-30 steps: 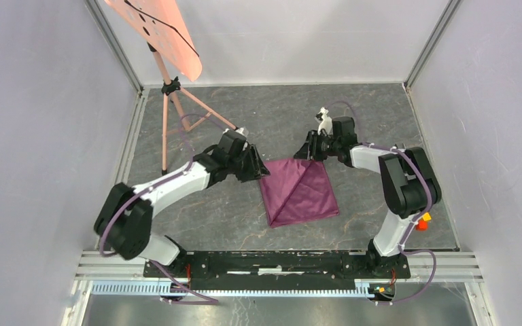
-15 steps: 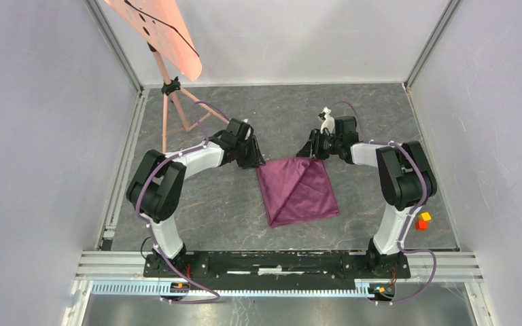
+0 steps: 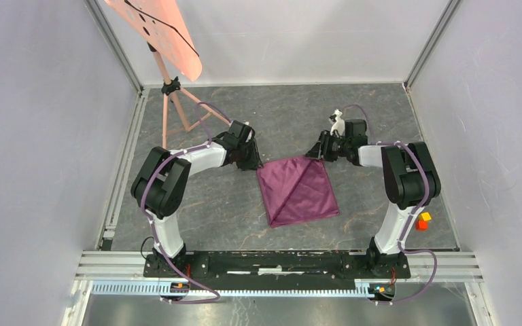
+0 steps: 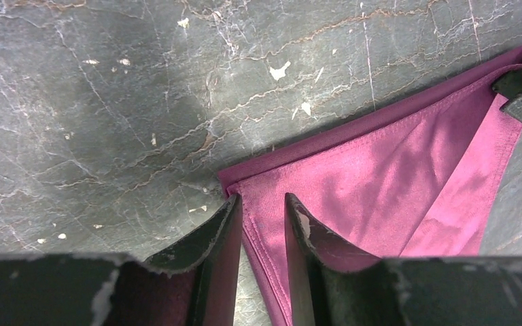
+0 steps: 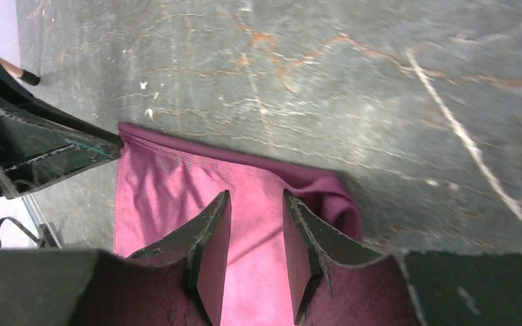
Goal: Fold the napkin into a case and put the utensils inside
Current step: Smooth out the upper triangle-folded napkin at the center of the board.
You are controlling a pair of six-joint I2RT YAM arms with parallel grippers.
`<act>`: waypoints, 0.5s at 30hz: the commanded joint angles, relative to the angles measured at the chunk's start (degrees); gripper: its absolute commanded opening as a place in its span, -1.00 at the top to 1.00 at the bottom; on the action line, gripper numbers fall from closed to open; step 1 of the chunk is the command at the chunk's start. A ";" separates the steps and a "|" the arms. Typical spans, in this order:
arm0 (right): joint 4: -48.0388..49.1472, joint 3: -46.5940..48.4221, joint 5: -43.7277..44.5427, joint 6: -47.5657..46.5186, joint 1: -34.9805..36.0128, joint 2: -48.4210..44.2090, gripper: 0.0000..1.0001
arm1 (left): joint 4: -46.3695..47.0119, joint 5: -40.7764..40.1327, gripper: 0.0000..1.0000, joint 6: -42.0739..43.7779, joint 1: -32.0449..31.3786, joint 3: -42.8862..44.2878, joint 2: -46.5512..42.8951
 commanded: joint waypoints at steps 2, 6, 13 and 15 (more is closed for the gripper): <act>1.01 -0.36 0.23 -2.65 -1.60 0.32 0.21 | 0.89 -1.22 0.28 2.23 0.35 -0.66 0.92; -2.91 1.69 0.31 -3.86 -1.53 -2.60 0.20 | 0.78 -1.05 0.29 2.13 0.31 -0.96 0.23; -2.46 0.86 0.21 -3.02 -1.57 -8.34 0.11 | 0.89 -0.76 0.30 1.94 0.36 -1.38 -0.14; 0.40 0.09 -1.69 -1.21 -1.60 -6.69 0.11 | 0.89 -0.66 0.30 1.79 0.36 -1.41 0.00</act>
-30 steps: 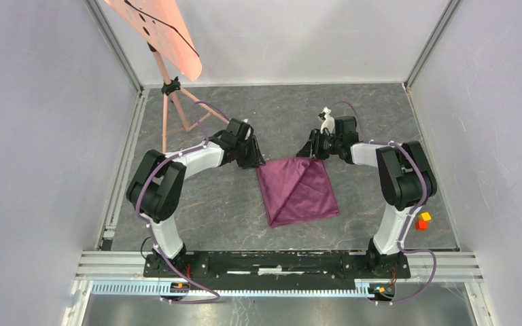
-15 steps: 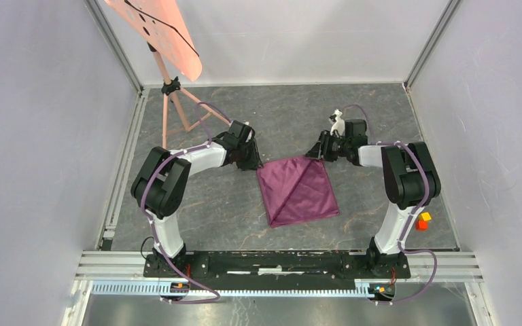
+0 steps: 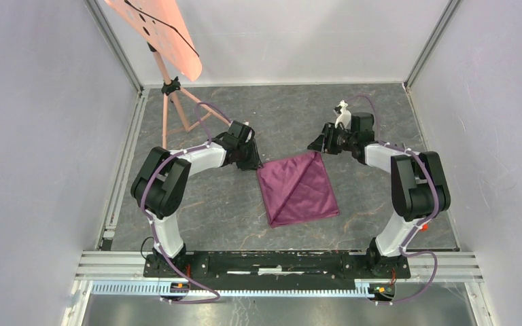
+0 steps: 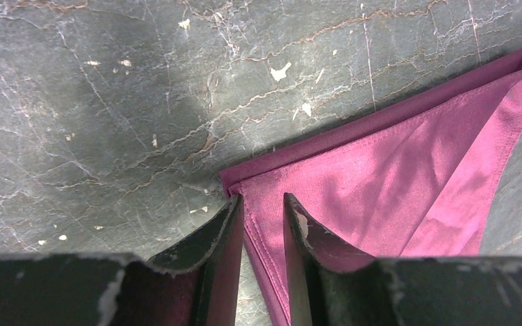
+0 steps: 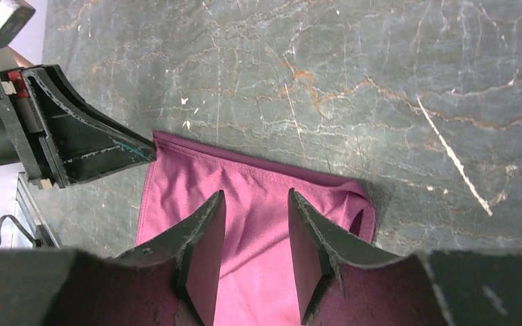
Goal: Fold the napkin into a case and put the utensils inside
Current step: Smooth out the upper triangle-folded napkin at the center of the board.
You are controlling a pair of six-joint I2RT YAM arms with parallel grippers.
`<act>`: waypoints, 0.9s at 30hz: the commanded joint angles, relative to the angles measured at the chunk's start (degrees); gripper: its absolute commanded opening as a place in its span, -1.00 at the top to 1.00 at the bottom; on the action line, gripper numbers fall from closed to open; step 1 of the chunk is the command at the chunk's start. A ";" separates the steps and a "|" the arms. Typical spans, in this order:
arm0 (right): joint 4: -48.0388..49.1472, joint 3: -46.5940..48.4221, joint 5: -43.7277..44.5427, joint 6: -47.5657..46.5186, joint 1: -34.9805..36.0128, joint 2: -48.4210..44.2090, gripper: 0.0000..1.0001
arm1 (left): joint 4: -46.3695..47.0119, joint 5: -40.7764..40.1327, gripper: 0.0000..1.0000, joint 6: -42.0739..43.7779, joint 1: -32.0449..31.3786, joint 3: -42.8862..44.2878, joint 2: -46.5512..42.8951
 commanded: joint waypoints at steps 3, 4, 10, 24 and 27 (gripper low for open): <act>6.81 -0.17 -2.40 2.86 -0.07 3.38 0.12 | 0.11 -0.96 0.30 1.99 0.30 -1.06 0.10; 7.71 -0.33 -1.96 3.19 -0.10 4.42 0.12 | 0.02 -0.96 0.30 2.10 0.31 -1.06 0.14; 5.65 1.61 2.30 0.75 -1.21 9.25 0.14 | -0.07 -0.48 0.32 2.13 0.30 -0.91 0.46; -3.73 0.62 -2.80 -1.42 9.13 -9.02 -0.02 | 0.56 2.25 0.28 1.92 0.30 -0.89 -0.78; 4.60 -6.60 -5.95 3.74 16.96 -12.31 -0.13 | 1.63 2.31 0.29 1.57 0.33 -1.31 0.13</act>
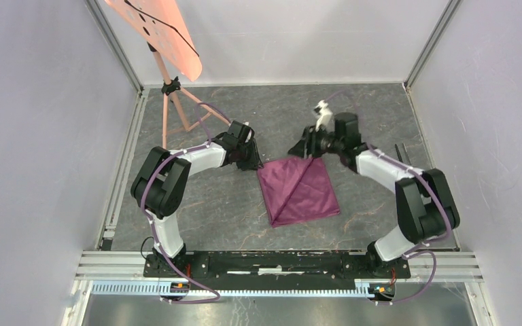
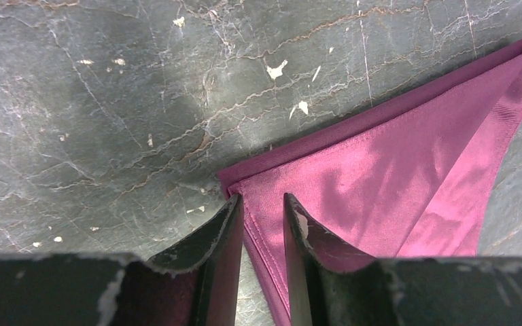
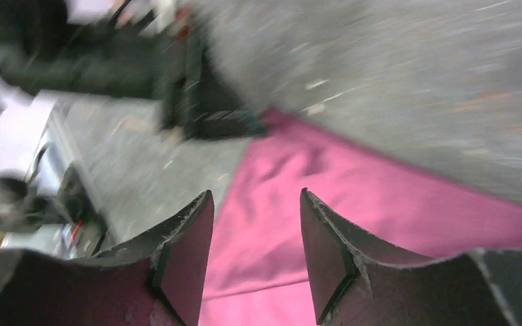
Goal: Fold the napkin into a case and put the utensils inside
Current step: Smooth out the upper triangle-folded napkin at the center of the board.
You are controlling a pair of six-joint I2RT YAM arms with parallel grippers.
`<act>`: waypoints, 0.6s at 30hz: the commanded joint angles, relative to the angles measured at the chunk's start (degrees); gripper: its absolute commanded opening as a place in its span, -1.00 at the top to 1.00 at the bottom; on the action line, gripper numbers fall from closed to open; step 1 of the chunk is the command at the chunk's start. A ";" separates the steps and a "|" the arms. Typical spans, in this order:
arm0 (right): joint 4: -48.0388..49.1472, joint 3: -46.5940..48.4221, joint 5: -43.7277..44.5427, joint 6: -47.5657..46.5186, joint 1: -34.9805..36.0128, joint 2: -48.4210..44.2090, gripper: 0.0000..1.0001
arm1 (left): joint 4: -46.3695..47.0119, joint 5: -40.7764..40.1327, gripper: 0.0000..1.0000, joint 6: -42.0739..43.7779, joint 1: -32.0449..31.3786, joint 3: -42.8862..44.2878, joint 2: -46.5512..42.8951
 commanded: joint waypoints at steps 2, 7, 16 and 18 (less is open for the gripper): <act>11.85 -10.72 -8.46 7.17 12.12 -4.46 -0.20 | 1.47 0.46 0.31 1.64 0.39 -1.35 0.65; 18.49 -15.86 -8.92 11.52 17.99 -3.01 -0.22 | 1.71 -0.38 0.33 1.78 0.49 -1.81 1.07; 32.91 -26.31 -8.73 19.81 23.74 0.12 -0.14 | 1.89 -0.95 0.39 1.48 0.47 -2.16 1.45; 36.35 -27.70 -9.15 21.33 24.69 1.86 -0.12 | 1.91 -1.02 0.40 1.37 0.42 -2.25 1.52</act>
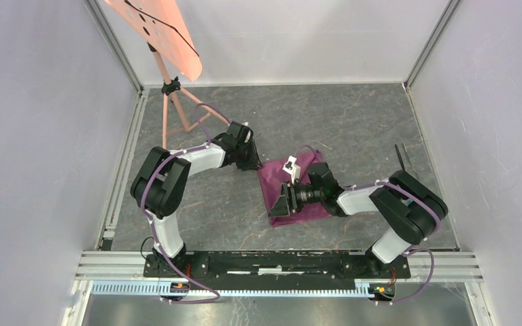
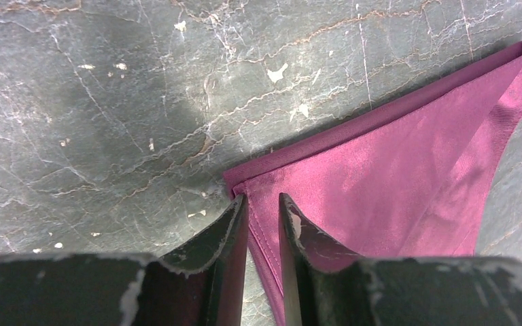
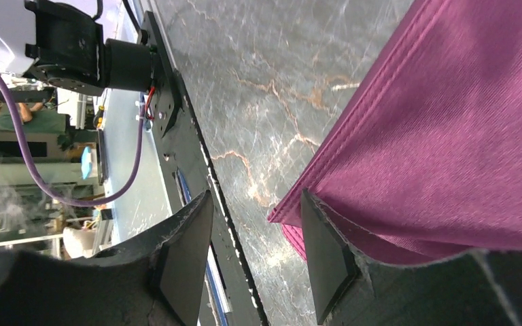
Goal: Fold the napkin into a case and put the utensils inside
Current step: Smooth out the upper triangle-folded napkin at the center of the board, then pick up the upper triangle-folded napkin from the center of the board.
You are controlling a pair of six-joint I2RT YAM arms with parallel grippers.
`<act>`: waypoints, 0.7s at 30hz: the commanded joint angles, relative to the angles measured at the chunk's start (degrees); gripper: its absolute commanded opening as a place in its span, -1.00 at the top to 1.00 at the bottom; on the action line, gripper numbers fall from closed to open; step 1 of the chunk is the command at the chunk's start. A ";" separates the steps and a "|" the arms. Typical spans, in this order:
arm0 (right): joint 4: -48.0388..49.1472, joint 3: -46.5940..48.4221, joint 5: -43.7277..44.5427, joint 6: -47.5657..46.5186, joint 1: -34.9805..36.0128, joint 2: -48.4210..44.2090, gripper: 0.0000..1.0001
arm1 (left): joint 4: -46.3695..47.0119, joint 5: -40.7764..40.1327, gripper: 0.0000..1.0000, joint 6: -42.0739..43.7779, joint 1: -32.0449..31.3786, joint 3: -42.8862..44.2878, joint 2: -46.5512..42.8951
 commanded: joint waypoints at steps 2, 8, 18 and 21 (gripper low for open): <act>13.58 -3.28 -1.39 5.68 2.23 4.10 -0.09 | 0.00 -1.09 0.41 1.32 0.21 -1.13 1.59; 9.02 -5.54 -0.13 2.43 2.74 2.98 -0.04 | -0.28 -1.15 0.43 1.47 0.15 -0.70 1.91; -25.98 2.95 15.56 -15.00 5.46 -10.89 -0.09 | -2.55 3.41 0.39 1.41 0.15 1.62 -2.15; -38.20 9.60 28.96 -16.07 9.62 -12.10 -0.09 | -4.75 6.40 0.24 1.02 0.10 2.96 -6.61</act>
